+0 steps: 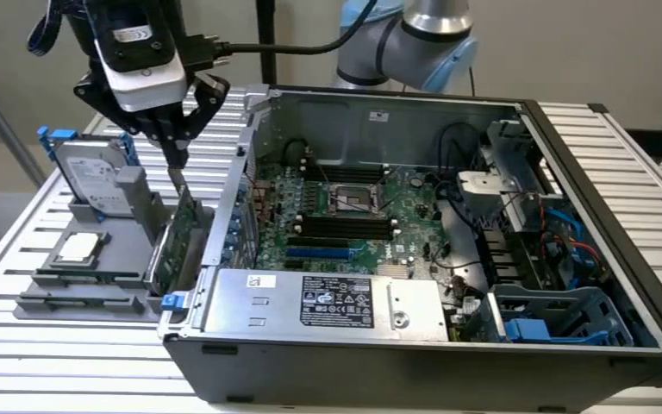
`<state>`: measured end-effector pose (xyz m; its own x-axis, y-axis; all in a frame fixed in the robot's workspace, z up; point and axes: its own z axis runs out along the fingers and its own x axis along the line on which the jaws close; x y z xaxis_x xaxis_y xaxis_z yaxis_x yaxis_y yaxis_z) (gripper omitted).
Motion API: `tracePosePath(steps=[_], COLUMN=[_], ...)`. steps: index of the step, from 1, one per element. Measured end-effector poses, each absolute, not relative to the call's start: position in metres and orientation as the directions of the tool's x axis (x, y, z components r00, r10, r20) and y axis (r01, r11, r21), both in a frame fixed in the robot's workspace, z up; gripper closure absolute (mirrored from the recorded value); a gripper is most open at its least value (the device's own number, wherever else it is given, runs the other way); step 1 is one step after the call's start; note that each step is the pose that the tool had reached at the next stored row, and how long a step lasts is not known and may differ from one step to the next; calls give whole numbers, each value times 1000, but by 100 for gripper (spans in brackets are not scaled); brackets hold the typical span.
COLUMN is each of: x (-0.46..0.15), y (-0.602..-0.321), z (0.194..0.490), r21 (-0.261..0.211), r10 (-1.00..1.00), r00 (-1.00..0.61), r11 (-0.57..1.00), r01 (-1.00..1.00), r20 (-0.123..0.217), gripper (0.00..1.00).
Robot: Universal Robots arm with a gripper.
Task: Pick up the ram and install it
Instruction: 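Reach for the ram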
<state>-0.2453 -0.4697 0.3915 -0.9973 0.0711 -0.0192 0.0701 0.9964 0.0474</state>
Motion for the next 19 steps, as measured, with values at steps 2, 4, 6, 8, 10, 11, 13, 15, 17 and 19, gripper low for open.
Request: tracePosePath(steps=[2,4,6,8,10,11,13,15,17,19], x=[-254,-262,-271,-279,-288,-293,-302,-311,-320,-329], y=[-473,-476,-479,-482,-484,-485,-486,-487,-488,-488], z=[391,391,391,391,390,390,388,385,383,381], r21=[47,47,47,47,46,46,46,46,45,45], r10=[71,71,71,71,71,71,71,71,71,71], r00=[-997,-997,-997,-997,-997,-997,-997,-997,-997,-997], r11=[996,996,996,996,996,996,996,996,996,997], r01=[70,70,70,70,70,70,70,70,70,70], r20=[-19,-19,-19,-19,-19,-19,-19,-19,-18,-17], gripper=[100,100,100,100,100,100,100,100,100,100])
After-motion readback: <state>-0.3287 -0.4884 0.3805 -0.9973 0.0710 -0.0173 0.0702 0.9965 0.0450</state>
